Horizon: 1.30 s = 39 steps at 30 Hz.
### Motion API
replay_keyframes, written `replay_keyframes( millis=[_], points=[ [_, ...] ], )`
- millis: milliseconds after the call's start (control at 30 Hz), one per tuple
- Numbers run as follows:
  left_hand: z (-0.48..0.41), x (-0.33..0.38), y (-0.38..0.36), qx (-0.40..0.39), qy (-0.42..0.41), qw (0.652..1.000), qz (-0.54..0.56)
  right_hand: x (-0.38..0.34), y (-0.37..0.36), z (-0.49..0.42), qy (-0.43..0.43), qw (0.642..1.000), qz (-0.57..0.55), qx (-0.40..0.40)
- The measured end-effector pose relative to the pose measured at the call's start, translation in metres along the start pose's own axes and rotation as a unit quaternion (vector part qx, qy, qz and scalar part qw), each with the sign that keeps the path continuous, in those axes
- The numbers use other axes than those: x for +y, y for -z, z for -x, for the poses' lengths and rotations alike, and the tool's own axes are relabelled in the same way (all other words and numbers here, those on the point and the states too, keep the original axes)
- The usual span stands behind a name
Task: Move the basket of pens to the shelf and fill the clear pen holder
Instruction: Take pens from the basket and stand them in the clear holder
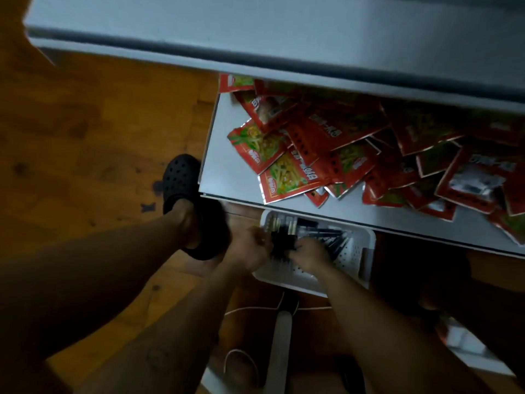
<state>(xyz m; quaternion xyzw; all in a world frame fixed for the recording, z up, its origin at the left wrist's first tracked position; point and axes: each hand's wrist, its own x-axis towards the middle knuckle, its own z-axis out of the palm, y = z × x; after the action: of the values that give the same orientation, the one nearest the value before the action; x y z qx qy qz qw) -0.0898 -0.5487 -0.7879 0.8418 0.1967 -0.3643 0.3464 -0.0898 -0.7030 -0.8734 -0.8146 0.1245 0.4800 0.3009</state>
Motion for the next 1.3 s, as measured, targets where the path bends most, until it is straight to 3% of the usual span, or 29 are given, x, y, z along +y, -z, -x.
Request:
replay_keyframes(
  millis=[300, 533, 767, 933, 1100, 1300],
  points=[
    [-0.003, 0.018, 0.009, 0.016, 0.007, 0.998, 0.063, 0.002, 0.012, 0.013, -0.025, 0.999, -0.038, 0.016],
    [0.034, 0.054, 0.019, -0.011, -0.066, 0.997, 0.029, -0.007, 0.046, 0.073, 0.027, 0.995, -0.098, 0.019],
    [0.089, 0.087, 0.078, 0.101, -0.149, 0.983, 0.038, -0.024, 0.093, 0.153, 0.124, 0.984, -0.093, 0.092],
    [0.139, 0.129, 0.116, 0.142, -0.247, 0.955, 0.088, -0.051, 0.129, 0.208, 0.210, 0.944, -0.161, 0.199],
    [0.182, 0.158, 0.132, 0.184, -0.315, 0.928, 0.070, -0.072, 0.163, 0.267, 0.311, 0.889, -0.218, 0.255],
    [0.207, 0.194, 0.153, 0.223, -0.356, 0.907, 0.035, -0.084, 0.219, 0.339, 0.372, 0.844, -0.168, 0.347]
  ],
)
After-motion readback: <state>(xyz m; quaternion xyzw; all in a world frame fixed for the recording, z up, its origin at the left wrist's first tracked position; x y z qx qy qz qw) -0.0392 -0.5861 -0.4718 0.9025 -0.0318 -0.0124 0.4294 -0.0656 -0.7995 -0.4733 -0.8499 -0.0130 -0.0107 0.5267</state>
